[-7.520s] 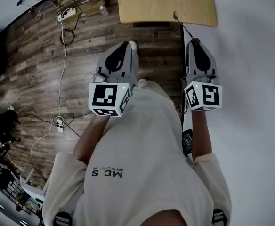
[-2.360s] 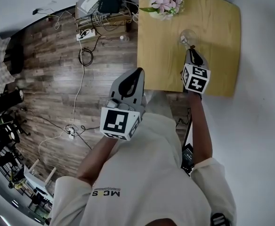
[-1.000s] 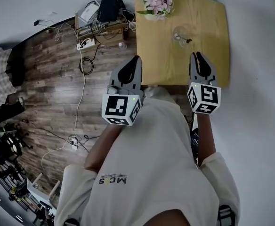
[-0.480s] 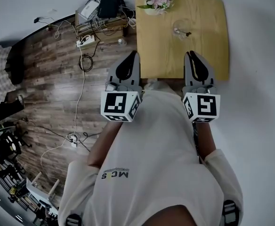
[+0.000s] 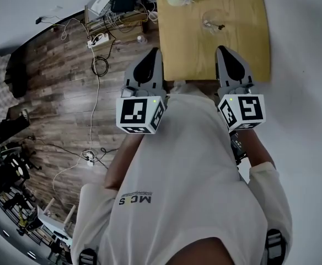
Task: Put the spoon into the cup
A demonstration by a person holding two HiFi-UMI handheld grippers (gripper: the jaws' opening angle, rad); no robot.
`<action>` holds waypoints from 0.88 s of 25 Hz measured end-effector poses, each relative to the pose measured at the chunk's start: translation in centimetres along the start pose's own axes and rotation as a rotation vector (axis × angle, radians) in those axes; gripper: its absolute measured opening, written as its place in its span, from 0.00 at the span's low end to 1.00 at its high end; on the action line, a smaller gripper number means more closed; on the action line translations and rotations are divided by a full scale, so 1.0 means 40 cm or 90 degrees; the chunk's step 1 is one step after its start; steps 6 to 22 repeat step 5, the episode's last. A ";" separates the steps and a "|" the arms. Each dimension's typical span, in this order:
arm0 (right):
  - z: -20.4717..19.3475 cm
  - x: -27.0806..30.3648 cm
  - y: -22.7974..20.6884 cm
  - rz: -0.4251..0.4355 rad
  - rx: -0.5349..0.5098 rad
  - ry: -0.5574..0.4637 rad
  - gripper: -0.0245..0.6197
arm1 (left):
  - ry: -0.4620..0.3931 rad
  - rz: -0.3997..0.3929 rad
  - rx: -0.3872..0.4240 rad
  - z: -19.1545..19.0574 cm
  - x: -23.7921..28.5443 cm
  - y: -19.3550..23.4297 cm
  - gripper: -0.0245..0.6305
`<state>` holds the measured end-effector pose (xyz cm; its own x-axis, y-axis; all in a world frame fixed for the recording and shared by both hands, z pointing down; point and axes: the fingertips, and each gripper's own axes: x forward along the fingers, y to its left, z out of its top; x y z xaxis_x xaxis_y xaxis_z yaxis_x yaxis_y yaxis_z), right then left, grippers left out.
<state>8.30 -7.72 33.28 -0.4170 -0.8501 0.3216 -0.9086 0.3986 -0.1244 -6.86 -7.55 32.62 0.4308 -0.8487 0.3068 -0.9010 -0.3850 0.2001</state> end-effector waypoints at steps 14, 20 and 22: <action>-0.020 0.017 0.052 0.077 -0.001 0.036 0.09 | -0.004 0.004 -0.001 0.000 -0.008 0.000 0.05; -0.020 0.017 0.052 0.077 -0.001 0.036 0.09 | -0.004 0.004 -0.001 0.000 -0.008 0.000 0.05; -0.020 0.017 0.052 0.077 -0.001 0.036 0.09 | -0.004 0.004 -0.001 0.000 -0.008 0.000 0.05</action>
